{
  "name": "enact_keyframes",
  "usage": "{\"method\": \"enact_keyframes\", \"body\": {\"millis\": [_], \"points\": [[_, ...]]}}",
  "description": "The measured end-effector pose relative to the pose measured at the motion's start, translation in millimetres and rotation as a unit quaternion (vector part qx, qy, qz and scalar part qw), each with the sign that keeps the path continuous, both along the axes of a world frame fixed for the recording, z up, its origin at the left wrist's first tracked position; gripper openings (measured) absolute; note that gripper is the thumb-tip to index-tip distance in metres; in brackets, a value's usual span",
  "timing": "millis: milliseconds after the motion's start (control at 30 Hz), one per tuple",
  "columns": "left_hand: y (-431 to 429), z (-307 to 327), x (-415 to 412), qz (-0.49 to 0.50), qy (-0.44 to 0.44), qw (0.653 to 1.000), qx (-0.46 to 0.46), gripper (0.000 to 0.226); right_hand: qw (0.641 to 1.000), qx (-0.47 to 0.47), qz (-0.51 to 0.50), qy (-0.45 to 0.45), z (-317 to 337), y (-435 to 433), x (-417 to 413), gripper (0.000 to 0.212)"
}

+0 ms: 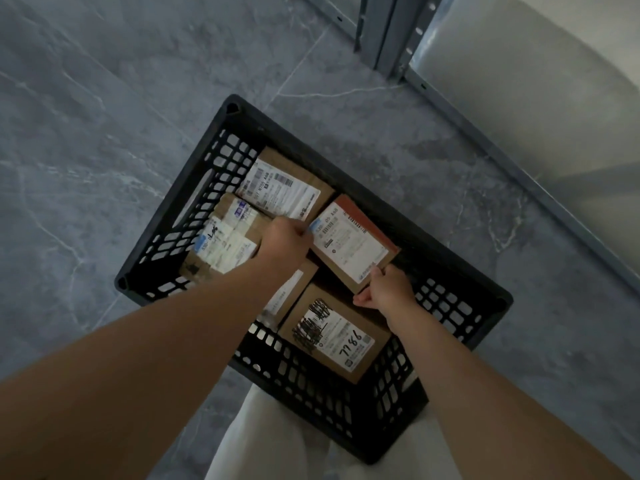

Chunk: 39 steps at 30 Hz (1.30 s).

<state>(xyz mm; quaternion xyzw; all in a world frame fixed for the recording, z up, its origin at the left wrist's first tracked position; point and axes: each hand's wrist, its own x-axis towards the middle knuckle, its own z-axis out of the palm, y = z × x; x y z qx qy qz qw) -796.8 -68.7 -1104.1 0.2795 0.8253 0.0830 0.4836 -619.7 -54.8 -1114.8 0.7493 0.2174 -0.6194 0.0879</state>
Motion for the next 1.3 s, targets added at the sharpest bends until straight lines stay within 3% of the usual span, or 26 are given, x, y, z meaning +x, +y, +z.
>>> {"method": "enact_keyframes", "body": {"millis": [100, 233, 300, 367, 433, 567, 700, 800, 967, 1067, 1300], "points": [[0, -3, 12, 0.017, 0.019, 1.000, 0.007, 0.019, 1.000, -0.010, -0.001, -0.002, -8, 4, -1, 0.030], [-10, 2, 38, 0.009, 0.041, 0.999, -0.007, 0.056, 0.998, -0.044, 0.033, 0.014, -7, 14, 0, 0.026], [-13, 8, 45, -0.057, 0.042, 0.996, -0.055, 0.065, 0.998, -0.045, 0.035, 0.017, 1, 17, 1, 0.027], [-15, 15, 46, -0.177, 0.041, 0.973, -0.143, 0.071, 0.999, -0.039, 0.025, 0.010, 12, 17, -1, 0.031], [-10, 32, 45, -0.236, 0.021, 0.951, -0.201, 0.067, 0.999, -0.040, 0.032, 0.014, 36, 17, -9, 0.036], [23, 92, 48, -0.260, -0.018, 0.955, -0.144, 0.053, 0.992, -0.011, 0.112, 0.051, 97, 29, -28, 0.038], [64, 186, 37, -0.213, -0.022, 0.975, -0.054, 0.044, 0.964, 0.098, 0.240, 0.063, 179, 68, -51, 0.026], [101, 273, 13, -0.161, 0.017, 0.987, -0.005, 0.036, 0.927, 0.171, 0.332, 0.034, 264, 108, -64, 0.022], [141, 500, -11, -0.109, 0.111, 0.980, 0.126, 0.049, 0.821, 0.319, 0.473, 0.013, 487, 152, -69, 0.033], [169, 629, -12, -0.148, 0.209, 0.936, 0.242, 0.054, 0.776, 0.446, 0.445, -0.025, 621, 192, -72, 0.038], [194, 894, -12, -0.147, 0.374, 0.785, 0.472, 0.057, 0.628, 0.700, 0.337, -0.049, 913, 211, -82, 0.038]]}}
